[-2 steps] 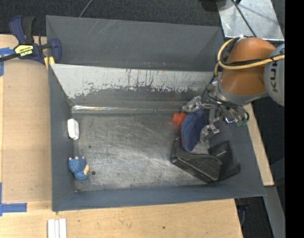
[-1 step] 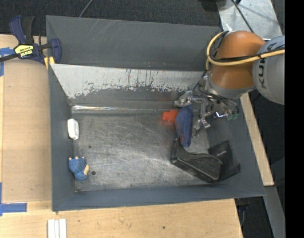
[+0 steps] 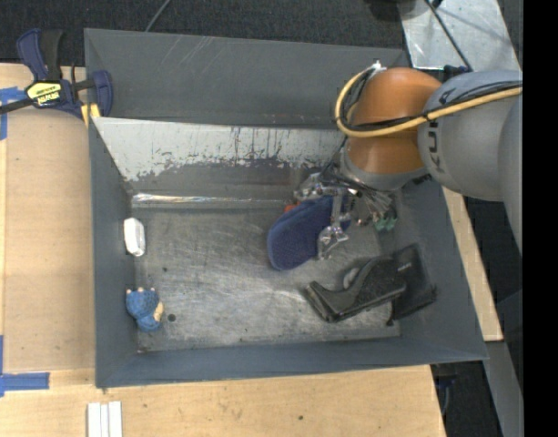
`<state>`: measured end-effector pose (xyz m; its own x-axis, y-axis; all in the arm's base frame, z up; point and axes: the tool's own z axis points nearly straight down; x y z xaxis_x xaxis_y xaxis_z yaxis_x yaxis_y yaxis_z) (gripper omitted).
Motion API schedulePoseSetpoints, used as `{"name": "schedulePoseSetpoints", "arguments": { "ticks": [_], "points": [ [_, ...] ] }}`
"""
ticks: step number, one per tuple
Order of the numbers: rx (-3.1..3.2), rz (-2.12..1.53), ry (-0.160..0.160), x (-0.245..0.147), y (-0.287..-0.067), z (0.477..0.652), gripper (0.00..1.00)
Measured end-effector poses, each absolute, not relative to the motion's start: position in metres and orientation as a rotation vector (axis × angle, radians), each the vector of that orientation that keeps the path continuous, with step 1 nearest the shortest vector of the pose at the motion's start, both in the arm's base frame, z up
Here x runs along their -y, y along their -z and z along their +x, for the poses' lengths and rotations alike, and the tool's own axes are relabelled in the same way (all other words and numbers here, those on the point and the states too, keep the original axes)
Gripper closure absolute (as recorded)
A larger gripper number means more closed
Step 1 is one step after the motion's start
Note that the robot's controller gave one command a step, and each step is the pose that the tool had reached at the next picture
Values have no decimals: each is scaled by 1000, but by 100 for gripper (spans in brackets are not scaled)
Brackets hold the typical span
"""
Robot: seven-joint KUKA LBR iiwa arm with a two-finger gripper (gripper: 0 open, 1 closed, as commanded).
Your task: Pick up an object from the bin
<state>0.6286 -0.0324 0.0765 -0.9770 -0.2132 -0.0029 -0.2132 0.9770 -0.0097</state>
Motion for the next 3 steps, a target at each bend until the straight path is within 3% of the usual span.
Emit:
{"name": "schedulePoseSetpoints", "arguments": {
  "ticks": [1, 2, 3],
  "points": [
    [-3087, -541, 18, 4, -76, 631, 0],
    [-3075, -541, 10, 0, -78, 634, 100],
    [-3082, -538, 4, 0, -151, 637, 100]
  ]
}}
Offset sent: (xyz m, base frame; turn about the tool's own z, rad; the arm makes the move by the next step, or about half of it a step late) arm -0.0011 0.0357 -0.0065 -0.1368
